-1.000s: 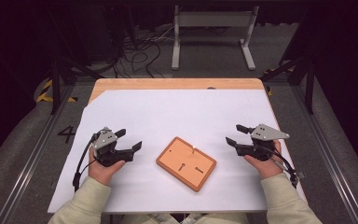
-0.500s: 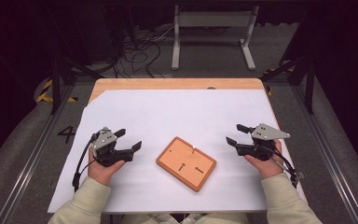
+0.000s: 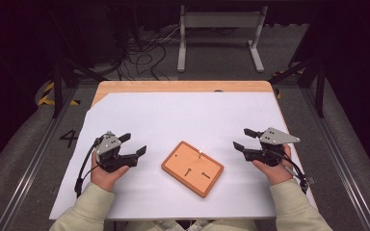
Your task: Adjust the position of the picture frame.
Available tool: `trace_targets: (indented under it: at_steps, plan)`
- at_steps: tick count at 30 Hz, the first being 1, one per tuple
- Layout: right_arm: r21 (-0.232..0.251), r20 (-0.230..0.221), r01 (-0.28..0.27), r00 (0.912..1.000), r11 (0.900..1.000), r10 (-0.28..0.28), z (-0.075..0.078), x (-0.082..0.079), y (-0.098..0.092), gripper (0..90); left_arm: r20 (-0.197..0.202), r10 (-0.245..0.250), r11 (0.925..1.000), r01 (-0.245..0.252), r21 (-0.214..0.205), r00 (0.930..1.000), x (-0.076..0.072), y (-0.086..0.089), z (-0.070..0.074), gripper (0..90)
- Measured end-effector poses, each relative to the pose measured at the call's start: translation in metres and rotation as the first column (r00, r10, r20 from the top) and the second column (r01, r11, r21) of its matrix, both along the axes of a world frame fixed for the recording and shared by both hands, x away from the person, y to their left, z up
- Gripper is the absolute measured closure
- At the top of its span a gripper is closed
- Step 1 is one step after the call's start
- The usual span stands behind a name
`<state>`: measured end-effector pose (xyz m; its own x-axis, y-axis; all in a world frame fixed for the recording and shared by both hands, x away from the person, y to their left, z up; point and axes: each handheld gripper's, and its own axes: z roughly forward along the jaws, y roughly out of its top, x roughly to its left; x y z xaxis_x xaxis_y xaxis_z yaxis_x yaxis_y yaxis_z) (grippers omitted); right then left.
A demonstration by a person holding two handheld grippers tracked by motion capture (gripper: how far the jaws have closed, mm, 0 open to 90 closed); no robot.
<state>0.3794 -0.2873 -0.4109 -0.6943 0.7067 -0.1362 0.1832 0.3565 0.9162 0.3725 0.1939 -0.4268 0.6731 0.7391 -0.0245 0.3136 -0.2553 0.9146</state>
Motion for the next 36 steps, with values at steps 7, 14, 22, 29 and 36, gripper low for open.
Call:
trace_targets:
  at_steps: [7, 14, 22, 29, 36]
  plan:
    - [-0.020, -0.063, -0.052, 0.9967, 0.9985, 0.051, 0.004, -0.003, 0.003, 73.4, -0.006, -0.011, 0.9999, 0.011, -0.004, 0.9999, -0.001, 0.001, 0.002, 32.1]
    - [-0.066, -0.137, -0.083, 0.9879, 0.9944, 0.073, 0.008, -0.005, 0.013, 90.0, -0.001, -0.013, 0.9999, 0.013, 0.004, 0.9999, -0.002, 0.000, 0.002, 32.6]
    - [-0.145, -0.231, -0.101, 0.9707, 0.9843, 0.066, 0.005, 0.001, 0.030, 90.0, -0.008, -0.017, 0.9998, 0.017, 0.007, 0.9998, -0.003, 0.000, 0.003, 33.4]
    - [-0.202, -0.372, -0.127, 0.9271, 0.9711, 0.043, -0.010, 0.010, 0.043, 90.0, -0.014, -0.023, 0.9997, 0.023, 0.012, 0.9996, -0.002, 0.000, 0.003, 33.9]
    - [-0.242, -0.456, -0.177, 0.8887, 0.9541, 0.049, -0.023, 0.013, 0.049, 90.0, -0.023, -0.025, 0.9996, 0.026, 0.015, 0.9994, -0.002, -0.001, 0.002, 34.6]
